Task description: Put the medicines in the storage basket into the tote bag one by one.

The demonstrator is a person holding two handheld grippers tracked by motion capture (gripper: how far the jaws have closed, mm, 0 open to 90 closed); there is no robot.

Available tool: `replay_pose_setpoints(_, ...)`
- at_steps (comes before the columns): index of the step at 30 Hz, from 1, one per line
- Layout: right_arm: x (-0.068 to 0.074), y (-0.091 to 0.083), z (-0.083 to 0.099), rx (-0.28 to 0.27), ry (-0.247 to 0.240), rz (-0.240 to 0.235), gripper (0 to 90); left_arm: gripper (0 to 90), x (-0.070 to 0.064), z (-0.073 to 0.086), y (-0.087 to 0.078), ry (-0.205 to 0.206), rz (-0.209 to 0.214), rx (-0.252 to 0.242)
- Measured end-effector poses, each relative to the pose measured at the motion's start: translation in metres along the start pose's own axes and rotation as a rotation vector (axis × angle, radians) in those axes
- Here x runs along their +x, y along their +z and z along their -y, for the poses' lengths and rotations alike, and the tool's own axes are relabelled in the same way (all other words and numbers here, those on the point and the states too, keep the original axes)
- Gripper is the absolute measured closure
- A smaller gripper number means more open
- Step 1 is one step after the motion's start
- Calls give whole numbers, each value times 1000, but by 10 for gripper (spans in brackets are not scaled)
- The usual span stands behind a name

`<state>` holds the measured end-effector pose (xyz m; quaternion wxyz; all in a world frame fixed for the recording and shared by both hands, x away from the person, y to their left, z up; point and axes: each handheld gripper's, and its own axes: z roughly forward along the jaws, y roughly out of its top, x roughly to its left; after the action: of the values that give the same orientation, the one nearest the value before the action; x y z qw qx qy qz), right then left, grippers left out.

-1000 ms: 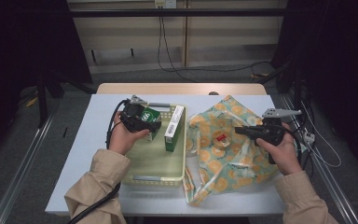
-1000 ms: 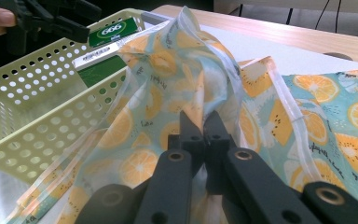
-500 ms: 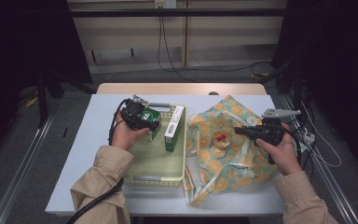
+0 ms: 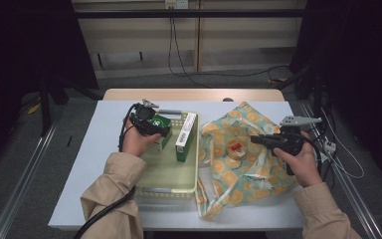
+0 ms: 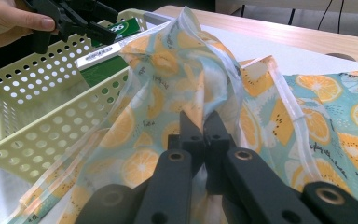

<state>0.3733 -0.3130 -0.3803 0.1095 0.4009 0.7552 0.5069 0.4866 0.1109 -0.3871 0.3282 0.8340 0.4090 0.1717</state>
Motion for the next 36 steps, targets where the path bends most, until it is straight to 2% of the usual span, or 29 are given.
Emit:
replay_pose_setpoints(3,0,1,0,3,-1,-2,900,73,-1,-1,1,17,-10,8)
replay_pose_setpoints(5,0,2,0,3,0,-1,900,80,0,-2,1,4,-9,-4)
replay_pose_setpoints(9,0,1,0,0,-1,-2,900,75,2,-2,2,-9,-13,5)
replay_pose_setpoints(12,0,2,0,4,-1,-1,900,70,1,-2,4,-3,-13,29)
replay_pose_setpoints(16,0,2,0,5,-2,-2,900,53,0,0,8,-33,-18,61)
replay_pose_setpoints(18,0,2,0,4,-1,-2,900,51,-2,1,9,-26,-17,58)
replay_pose_setpoints(21,0,1,0,1,-2,-4,900,78,-4,4,12,-25,-18,82)
replay_pose_setpoints(22,0,1,0,1,-2,-4,900,100,-5,5,13,-39,-4,90)
replay_pose_setpoints(25,0,1,0,0,-1,-3,900,116,-5,7,12,-55,-6,92)
replay_pose_setpoints(28,0,1,0,0,0,-4,900,143,-8,6,9,-37,0,114)
replay_pose_setpoints(30,0,1,0,0,-1,-3,900,149,-12,6,7,-25,25,125)
replay_pose_setpoints(33,0,1,0,0,-3,-4,900,148,-18,10,6,-18,61,107)
replay_pose_setpoints(36,0,0,-1,-2,1,-4,900,134,-20,13,6,-9,59,83)
